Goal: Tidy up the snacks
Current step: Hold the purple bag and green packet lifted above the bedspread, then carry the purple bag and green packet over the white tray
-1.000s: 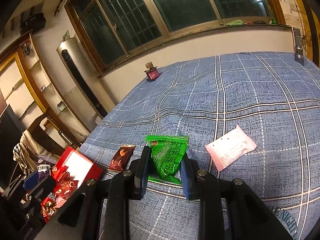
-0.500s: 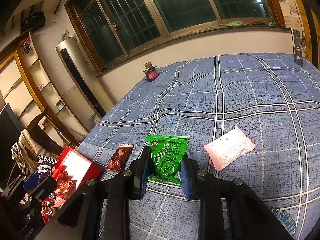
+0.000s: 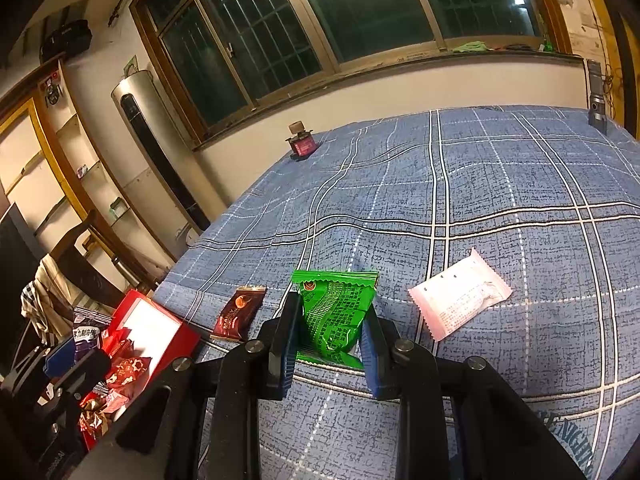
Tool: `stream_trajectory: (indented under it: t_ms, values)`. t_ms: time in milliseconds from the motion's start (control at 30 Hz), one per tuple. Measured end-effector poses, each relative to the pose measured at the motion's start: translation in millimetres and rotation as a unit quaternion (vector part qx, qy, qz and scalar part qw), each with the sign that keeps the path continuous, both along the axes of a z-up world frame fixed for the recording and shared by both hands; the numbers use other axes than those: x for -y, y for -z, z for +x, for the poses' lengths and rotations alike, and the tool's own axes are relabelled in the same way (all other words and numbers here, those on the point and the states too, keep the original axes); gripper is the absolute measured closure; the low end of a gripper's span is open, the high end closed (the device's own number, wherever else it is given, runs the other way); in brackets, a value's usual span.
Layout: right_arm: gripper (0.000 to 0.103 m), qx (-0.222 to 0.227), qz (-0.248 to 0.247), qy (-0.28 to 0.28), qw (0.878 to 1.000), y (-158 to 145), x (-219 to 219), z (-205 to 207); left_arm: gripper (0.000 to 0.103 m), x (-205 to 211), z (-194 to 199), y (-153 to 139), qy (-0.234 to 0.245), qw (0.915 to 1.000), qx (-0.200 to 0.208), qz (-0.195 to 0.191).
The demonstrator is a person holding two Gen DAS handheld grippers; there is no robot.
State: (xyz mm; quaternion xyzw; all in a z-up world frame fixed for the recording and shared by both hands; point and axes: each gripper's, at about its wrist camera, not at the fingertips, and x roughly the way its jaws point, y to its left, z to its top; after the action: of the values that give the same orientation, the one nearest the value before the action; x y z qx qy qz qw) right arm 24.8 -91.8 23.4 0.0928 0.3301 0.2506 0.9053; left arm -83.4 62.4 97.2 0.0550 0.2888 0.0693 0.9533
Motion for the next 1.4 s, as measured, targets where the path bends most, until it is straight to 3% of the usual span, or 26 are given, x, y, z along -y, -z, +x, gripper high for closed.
stream_trajectory:
  t_ms: [833, 1233, 1300, 1400]
  values:
    - [0.075, 0.006, -0.031, 0.001, 1.000, 5, -8, -1, 0.069, -29, -4, 5, -0.020, 0.9996, -0.003, -0.021]
    - [0.075, 0.007, -0.020, -0.058, 0.998, 4, -36, -18, 0.069, -134, -51, -2, -0.113, 0.9923, 0.027, -0.043]
    - [0.075, -0.008, 0.005, -0.088, 0.996, 2, -47, -23, 0.069, -148, -60, 1, -0.126, 0.9906, 0.030, -0.045]
    - [0.075, -0.002, 0.002, -0.133, 0.991, -5, -80, -42, 0.069, -166, -67, 5, -0.136, 0.9888, 0.030, -0.055]
